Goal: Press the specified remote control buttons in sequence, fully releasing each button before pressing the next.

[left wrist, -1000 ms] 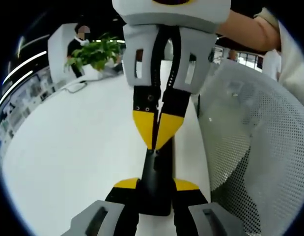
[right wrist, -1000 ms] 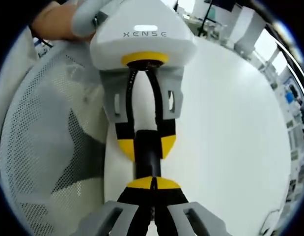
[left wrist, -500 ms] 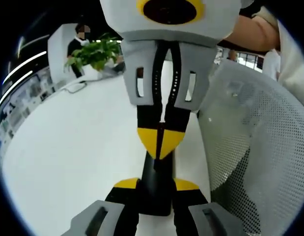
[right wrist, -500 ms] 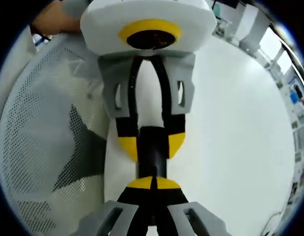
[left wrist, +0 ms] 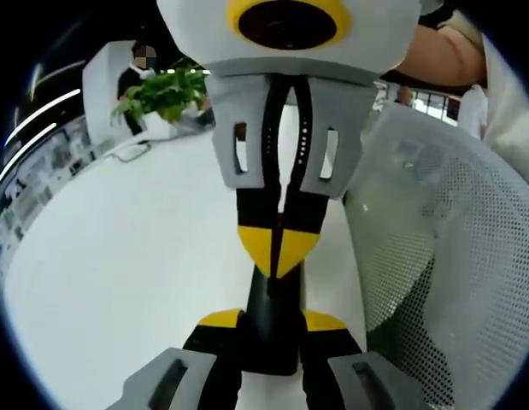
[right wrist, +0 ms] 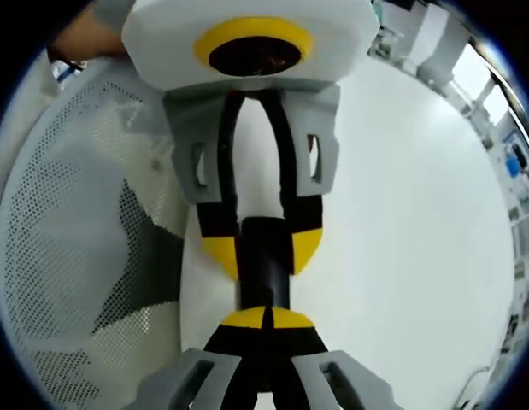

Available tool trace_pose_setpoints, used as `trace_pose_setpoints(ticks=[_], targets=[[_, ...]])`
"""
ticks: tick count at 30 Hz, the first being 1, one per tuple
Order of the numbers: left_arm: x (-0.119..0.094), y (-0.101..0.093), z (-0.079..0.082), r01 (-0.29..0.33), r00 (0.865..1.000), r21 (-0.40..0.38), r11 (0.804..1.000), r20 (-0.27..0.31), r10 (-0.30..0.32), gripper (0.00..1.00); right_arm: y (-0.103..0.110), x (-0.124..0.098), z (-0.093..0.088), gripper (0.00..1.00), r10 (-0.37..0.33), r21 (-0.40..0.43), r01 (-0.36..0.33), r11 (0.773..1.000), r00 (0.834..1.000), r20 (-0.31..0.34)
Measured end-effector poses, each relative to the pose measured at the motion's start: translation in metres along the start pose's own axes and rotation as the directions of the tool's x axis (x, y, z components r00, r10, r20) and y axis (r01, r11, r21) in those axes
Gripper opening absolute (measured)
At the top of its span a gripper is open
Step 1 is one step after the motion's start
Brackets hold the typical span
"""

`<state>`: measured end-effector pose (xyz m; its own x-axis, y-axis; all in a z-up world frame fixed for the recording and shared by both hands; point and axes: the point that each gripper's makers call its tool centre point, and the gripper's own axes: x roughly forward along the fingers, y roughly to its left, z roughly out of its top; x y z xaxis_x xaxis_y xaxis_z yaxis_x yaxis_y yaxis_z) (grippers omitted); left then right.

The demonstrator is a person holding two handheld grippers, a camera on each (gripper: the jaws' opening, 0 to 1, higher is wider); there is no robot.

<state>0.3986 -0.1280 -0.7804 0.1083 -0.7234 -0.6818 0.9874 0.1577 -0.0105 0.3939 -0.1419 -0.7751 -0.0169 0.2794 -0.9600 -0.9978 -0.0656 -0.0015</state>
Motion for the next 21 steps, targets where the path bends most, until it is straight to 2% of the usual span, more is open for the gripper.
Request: trace_pose_setpoints(ticks=[9,21], targets=[[0.0001,-0.0009,0.0001,-0.002,1.000,-0.002,1.000,0.000,0.002,0.24,0.0002,-0.0016,0.0002,0.00,-0.012,0.058,0.009,0.998,0.999,0.039],[0.0007,-0.0006,-0.0001,-0.004,1.000,-0.001,1.000,-0.001,0.004,0.24,-0.0029,-0.0100,0.0007,0.00,-0.033,0.074,0.028,0.997,0.997,0.075]])
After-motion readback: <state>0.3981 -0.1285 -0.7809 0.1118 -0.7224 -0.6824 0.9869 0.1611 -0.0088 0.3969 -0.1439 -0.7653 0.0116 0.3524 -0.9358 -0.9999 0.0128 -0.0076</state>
